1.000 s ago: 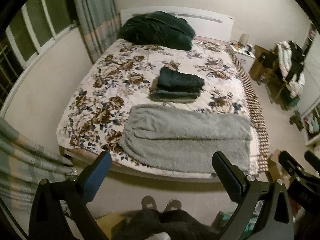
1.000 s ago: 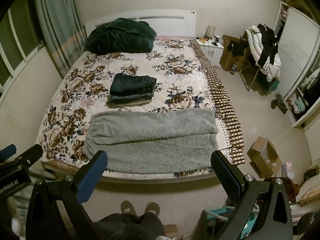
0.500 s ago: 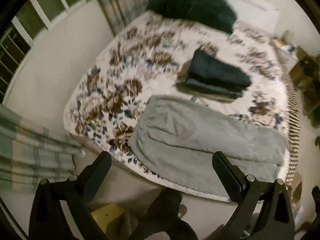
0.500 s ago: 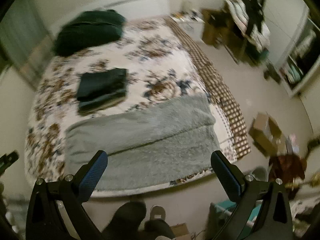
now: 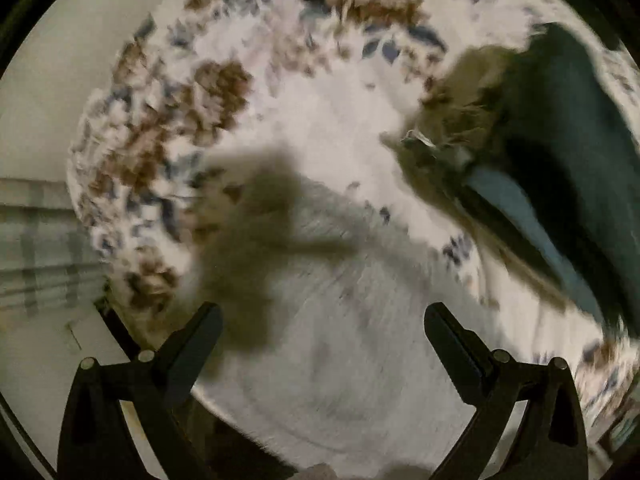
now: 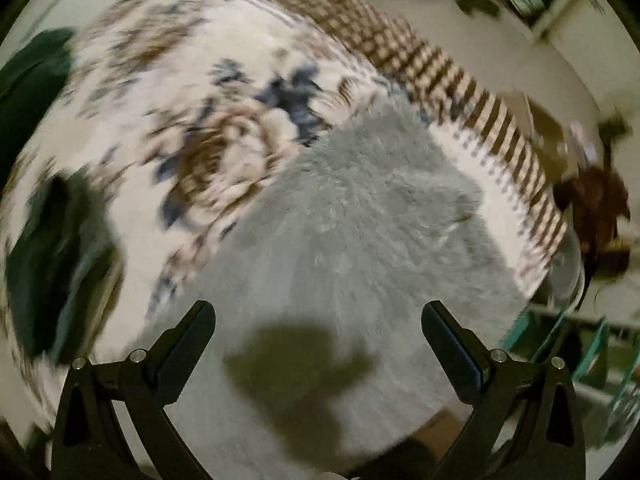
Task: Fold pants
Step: 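Grasp the grey blanket's edge with the left gripper while the right gripper grasps its other edge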
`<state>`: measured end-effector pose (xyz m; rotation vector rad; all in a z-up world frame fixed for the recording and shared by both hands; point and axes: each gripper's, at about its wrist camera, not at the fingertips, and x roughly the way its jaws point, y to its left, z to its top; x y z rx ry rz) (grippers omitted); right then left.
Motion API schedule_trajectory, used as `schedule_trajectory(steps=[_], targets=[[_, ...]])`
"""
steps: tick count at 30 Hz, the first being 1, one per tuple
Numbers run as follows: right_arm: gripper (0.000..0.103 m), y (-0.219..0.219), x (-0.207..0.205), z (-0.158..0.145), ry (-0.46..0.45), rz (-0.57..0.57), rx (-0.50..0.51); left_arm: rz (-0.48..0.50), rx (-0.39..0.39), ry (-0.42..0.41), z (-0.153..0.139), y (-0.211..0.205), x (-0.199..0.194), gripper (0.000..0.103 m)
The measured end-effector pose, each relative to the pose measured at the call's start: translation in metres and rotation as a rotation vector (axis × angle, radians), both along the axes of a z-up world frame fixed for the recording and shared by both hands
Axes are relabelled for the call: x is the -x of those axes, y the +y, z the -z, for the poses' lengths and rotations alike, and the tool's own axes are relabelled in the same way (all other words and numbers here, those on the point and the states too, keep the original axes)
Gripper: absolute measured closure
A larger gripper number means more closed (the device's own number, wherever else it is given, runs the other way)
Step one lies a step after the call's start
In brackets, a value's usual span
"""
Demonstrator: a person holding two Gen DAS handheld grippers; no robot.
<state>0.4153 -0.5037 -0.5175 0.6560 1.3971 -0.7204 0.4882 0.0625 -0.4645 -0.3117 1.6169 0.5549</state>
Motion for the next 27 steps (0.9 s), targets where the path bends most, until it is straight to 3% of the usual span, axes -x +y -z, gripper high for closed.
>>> schedule_trajectory(steps=[5,9,11,12,13,14,15,16,17,18,24,27], targets=[[0.0,-0.042,-0.035,0.089,0.082,0.119,0.016,-0.086,0.049,0.07,0.074,0.012,-0.041,0.0],[0.0,-0.059,-0.052,0.134,0.139,0.163,0.042,-0.098,-0.005,0.109,0.104,0.02,-0.053,0.0],[0.003,-0.063,-0.06,0.151,0.147,0.171,0.04,-0.099,-0.009,0.083,0.107,0.022,-0.049,0.007],[0.006,-0.064,-0.063,0.157,0.144,0.171,0.034,-0.097,0.001,0.062,0.107,0.023,-0.05,0.027],[0.017,-0.064,-0.065,0.162,0.141,0.168,0.028,-0.096,0.003,0.041,0.103,0.023,-0.045,0.068],[0.032,-0.064,-0.067,0.165,0.136,0.156,0.021,-0.095,0.0,0.03,0.098,0.024,-0.039,0.084],[0.04,-0.063,-0.069,0.167,0.128,0.14,0.017,-0.099,0.008,0.006,0.09,0.026,-0.031,0.091],[0.059,-0.06,-0.071,0.166,0.109,0.118,0.017,-0.105,0.03,-0.031,0.084,0.028,-0.025,0.097],[0.084,-0.058,-0.072,0.165,0.092,0.103,0.017,-0.106,0.049,-0.075,0.076,0.031,-0.018,0.097],[0.09,-0.055,-0.071,0.161,0.08,0.091,0.025,-0.1,0.052,-0.116,0.065,0.032,-0.01,0.097],[0.093,-0.049,-0.041,0.106,-0.077,0.056,0.026,-0.055,0.085,-0.301,-0.016,0.033,0.043,0.099],[0.094,-0.056,-0.007,0.07,-0.192,0.062,-0.006,-0.058,0.106,-0.407,-0.063,0.035,0.075,0.099]])
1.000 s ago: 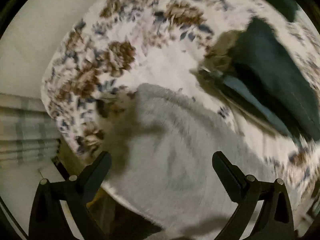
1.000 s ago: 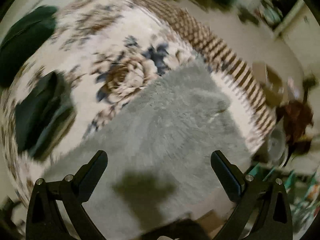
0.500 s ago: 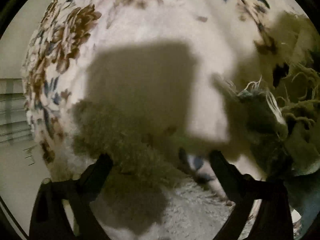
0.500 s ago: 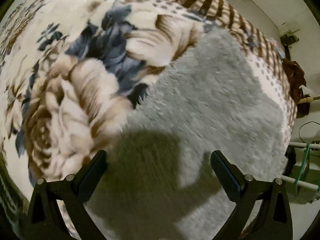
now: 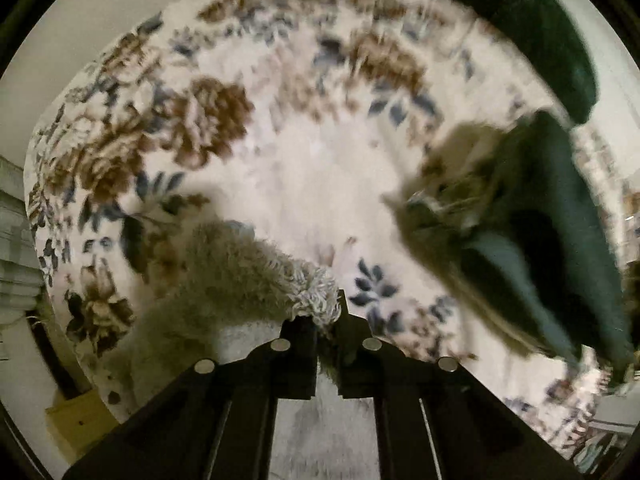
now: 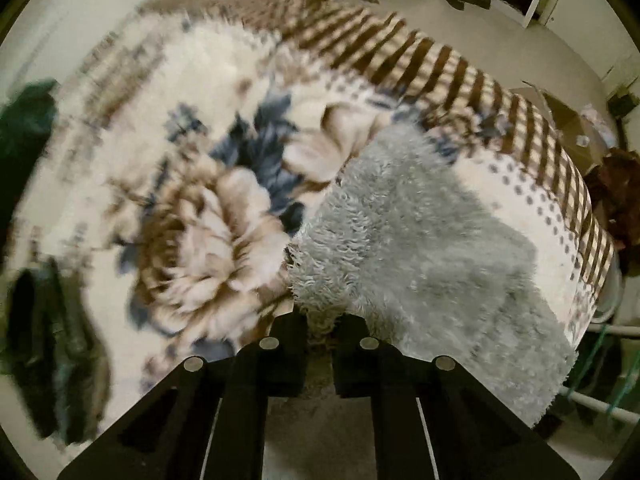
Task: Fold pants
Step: 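Grasp the grey blanket's edge with the left gripper while the right gripper grasps its other edge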
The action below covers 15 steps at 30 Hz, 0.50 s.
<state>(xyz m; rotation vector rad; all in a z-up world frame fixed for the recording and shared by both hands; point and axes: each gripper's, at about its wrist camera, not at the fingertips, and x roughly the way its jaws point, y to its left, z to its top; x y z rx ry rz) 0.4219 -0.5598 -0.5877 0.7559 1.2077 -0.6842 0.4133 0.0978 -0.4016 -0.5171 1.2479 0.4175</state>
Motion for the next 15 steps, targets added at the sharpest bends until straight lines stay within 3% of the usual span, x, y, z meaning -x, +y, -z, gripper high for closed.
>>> schedule_trajectory(steps=[4,7,10,15], targets=[[0.094,-0.014,0.071,-0.052,-0.16,-0.025,-0.012,0.05,-0.023,-0.107,-0.046,0.002,0.041,0.099],[0.094,-0.02,0.133,-0.076,-0.216,-0.06,0.008,0.098,-0.046,-0.096,-0.05,0.006,0.084,0.099],[0.094,-0.023,0.201,-0.063,-0.169,-0.06,0.004,0.116,-0.051,0.01,-0.02,0.012,0.134,0.099],[0.094,-0.028,0.285,0.011,-0.007,-0.012,-0.079,0.045,-0.071,0.207,0.074,0.027,0.197,0.098]])
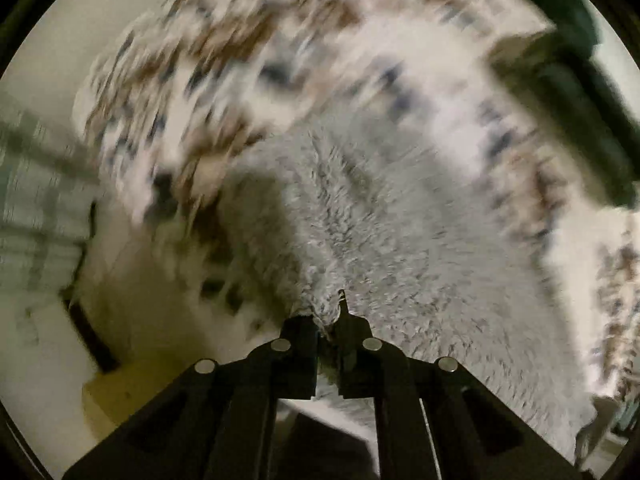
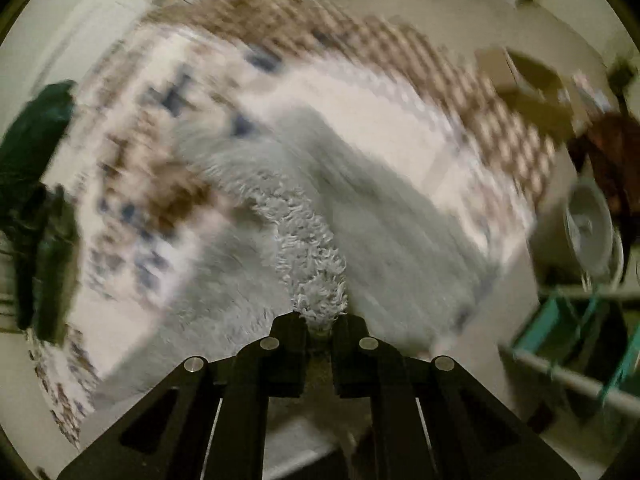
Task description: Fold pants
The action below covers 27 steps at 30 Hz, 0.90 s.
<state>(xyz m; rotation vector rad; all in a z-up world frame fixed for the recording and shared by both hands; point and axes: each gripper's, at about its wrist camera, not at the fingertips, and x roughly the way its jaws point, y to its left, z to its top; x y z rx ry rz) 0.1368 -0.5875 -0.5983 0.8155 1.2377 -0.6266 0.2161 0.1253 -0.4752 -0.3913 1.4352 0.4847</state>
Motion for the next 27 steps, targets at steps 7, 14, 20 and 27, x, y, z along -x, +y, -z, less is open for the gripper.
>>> schedule_trajectory(steps=[7,14,20,27], targets=[[0.074,-0.011,0.051,0.077,0.196,0.025,-0.098,-0.086,0.045,0.112,0.063,0.011,0.027,0.094],[0.029,-0.016,0.054,0.013,0.123,-0.024,0.003,-0.025,0.01,-0.043,0.002,-0.014,0.006,0.045],[0.007,0.031,-0.032,0.005,0.012,-0.325,0.119,0.124,-0.042,-0.131,-0.017,-0.061,-0.015,0.017],[0.041,0.033,-0.043,0.037,0.293,-0.353,0.349,0.275,0.035,-0.083,0.007,-0.124,-0.025,0.017]])
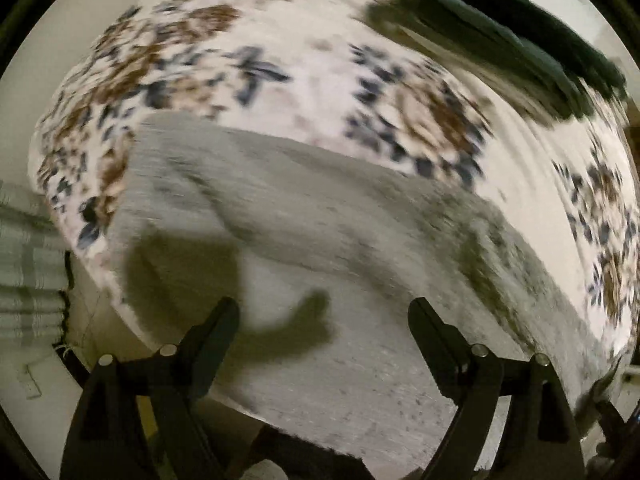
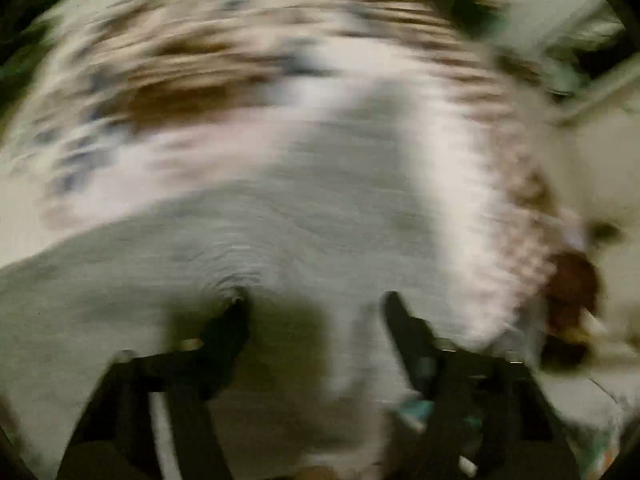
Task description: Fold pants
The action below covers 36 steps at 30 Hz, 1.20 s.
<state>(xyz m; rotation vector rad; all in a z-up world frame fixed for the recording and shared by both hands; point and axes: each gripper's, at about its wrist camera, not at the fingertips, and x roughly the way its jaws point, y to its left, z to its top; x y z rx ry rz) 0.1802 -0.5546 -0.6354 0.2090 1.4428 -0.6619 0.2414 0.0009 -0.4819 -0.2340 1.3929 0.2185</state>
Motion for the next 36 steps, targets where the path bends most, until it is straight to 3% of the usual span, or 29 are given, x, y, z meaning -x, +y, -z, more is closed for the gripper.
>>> schedule_trajectory(steps=[3,5,8,10,12,15,17,18,19,20,21,22,24,30,36], targets=[[0.039,-0.078,0.066,-0.005,0.036,0.353,-0.005,0.059,0.029,0.011,0.003,-0.03,-0.002,0.017],[0.039,-0.113,0.098,-0.008,0.062,0.485,-0.056,0.106,0.059,0.02,0.002,-0.058,-0.007,0.017],[0.036,-0.121,0.109,-0.042,0.001,0.526,-0.057,0.161,0.097,0.031,0.001,-0.092,-0.016,0.017],[0.029,-0.111,0.097,-0.07,-0.101,0.516,-0.087,0.187,0.127,0.05,0.003,-0.116,-0.025,0.017],[0.028,-0.094,0.079,-0.079,-0.184,0.502,-0.185,0.179,0.154,0.084,0.011,-0.131,-0.034,0.017],[0.028,-0.075,0.04,-0.052,-0.229,0.526,-0.422,0.134,0.211,0.152,0.033,-0.145,-0.053,0.017],[0.028,-0.061,0.016,-0.02,-0.223,0.571,-0.548,0.087,0.24,0.175,0.047,-0.147,-0.063,0.024],[0.028,-0.052,0.006,-0.007,-0.212,0.588,-0.592,0.064,0.242,0.184,0.056,-0.146,-0.068,0.038],[0.029,-0.045,-0.004,0.01,-0.2,0.61,-0.632,0.048,0.236,0.198,0.063,-0.144,-0.07,0.06],[0.041,-0.038,-0.006,0.02,-0.195,0.622,-0.648,0.034,0.227,0.208,0.069,-0.142,-0.073,0.07],[0.061,-0.032,-0.01,0.032,-0.18,0.632,-0.662,0.021,0.21,0.205,0.073,-0.139,-0.074,0.087],[0.097,-0.026,-0.01,0.04,-0.168,0.639,-0.649,0.017,0.199,0.194,0.074,-0.137,-0.075,0.096],[0.097,-0.024,-0.009,0.045,-0.177,0.657,-0.597,0.016,0.213,0.157,0.068,-0.132,-0.072,0.098],[0.098,-0.027,-0.011,0.012,-0.259,0.606,-0.52,0.012,0.255,0.066,0.039,-0.125,-0.061,0.099],[0.098,-0.049,-0.037,0.012,-0.247,0.605,-0.512,-0.032,0.272,0.095,0.046,-0.118,-0.084,0.098]])
